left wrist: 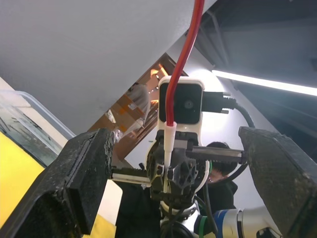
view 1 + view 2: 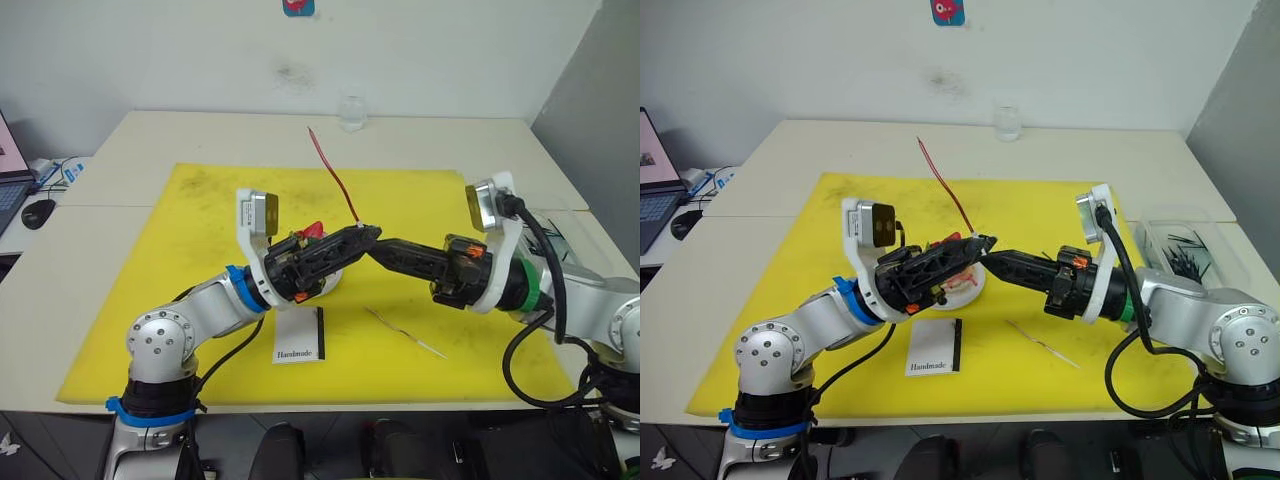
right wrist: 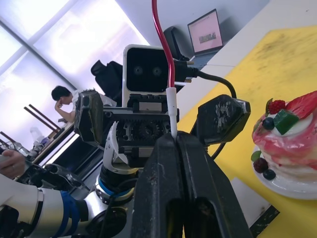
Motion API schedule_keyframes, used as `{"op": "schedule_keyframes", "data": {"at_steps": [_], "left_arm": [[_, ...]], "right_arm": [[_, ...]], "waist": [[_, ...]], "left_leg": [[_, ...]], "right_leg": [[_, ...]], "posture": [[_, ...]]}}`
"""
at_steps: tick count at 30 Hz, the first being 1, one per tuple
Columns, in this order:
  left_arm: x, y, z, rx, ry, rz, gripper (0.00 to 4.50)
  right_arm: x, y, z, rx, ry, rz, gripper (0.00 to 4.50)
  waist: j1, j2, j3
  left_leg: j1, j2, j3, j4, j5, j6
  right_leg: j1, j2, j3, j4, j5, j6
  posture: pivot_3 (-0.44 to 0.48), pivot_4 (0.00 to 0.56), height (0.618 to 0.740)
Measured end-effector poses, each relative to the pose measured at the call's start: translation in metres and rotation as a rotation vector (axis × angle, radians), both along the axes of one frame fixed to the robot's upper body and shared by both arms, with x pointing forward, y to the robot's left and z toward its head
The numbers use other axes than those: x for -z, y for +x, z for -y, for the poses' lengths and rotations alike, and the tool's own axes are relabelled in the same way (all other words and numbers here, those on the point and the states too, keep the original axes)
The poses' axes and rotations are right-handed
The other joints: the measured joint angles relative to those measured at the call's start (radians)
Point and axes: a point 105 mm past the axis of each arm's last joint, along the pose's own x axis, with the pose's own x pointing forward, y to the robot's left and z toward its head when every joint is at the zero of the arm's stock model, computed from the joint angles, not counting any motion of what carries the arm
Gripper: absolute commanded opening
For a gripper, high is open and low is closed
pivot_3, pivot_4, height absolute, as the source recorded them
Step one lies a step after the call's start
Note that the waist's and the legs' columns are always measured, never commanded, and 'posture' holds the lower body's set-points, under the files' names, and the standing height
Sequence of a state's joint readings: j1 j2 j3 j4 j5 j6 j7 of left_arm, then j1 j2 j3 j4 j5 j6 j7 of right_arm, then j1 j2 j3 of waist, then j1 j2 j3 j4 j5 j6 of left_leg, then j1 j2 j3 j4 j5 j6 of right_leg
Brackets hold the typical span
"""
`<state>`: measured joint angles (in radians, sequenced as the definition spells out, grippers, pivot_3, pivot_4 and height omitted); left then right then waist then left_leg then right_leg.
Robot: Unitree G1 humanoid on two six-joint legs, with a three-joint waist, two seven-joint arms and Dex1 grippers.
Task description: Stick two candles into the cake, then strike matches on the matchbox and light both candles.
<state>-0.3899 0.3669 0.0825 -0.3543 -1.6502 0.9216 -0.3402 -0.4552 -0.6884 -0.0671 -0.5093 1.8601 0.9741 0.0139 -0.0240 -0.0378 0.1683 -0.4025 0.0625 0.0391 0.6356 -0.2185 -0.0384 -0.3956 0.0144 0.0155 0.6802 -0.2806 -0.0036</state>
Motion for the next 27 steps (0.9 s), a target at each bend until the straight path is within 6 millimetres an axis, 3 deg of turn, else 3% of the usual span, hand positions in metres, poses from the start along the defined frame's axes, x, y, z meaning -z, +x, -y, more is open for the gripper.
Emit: {"op": "schedule_keyframes", "data": {"at_steps": [5,20,27], "left_arm": [[-0.0001,0.0002,-0.0001,-0.001,-0.001,-0.003,4.50],[0.0034,0.0067,0.0018,0.006,-0.026,-0.042,0.02],[0.0039,0.0070,0.0021,0.005,-0.025,-0.041,0.01]], "right_arm": [[-0.0001,0.0004,0.0005,0.006,0.001,-0.003,0.01],[0.0004,0.0007,-0.0002,0.011,-0.003,-0.005,0.00],[0.0007,0.0011,0.0000,0.014,-0.006,-0.006,0.00]], "waist": [[0.000,0.000,0.000],[0.000,0.000,0.001],[0.000,0.000,0.001]], "left_leg": [[0.000,0.000,0.000,0.000,0.000,0.000],[-0.002,0.000,0.000,-0.001,0.000,0.000],[-0.012,0.000,-0.001,0.000,0.000,0.000]], "right_leg": [[0.000,0.000,0.000,0.000,0.000,0.000],[-0.002,0.000,0.000,-0.001,0.000,0.000],[-0.011,0.000,-0.001,-0.001,0.000,0.000]], "posture": [[0.000,0.150,0.729],[0.000,0.150,0.729],[0.000,0.150,0.729]]}}
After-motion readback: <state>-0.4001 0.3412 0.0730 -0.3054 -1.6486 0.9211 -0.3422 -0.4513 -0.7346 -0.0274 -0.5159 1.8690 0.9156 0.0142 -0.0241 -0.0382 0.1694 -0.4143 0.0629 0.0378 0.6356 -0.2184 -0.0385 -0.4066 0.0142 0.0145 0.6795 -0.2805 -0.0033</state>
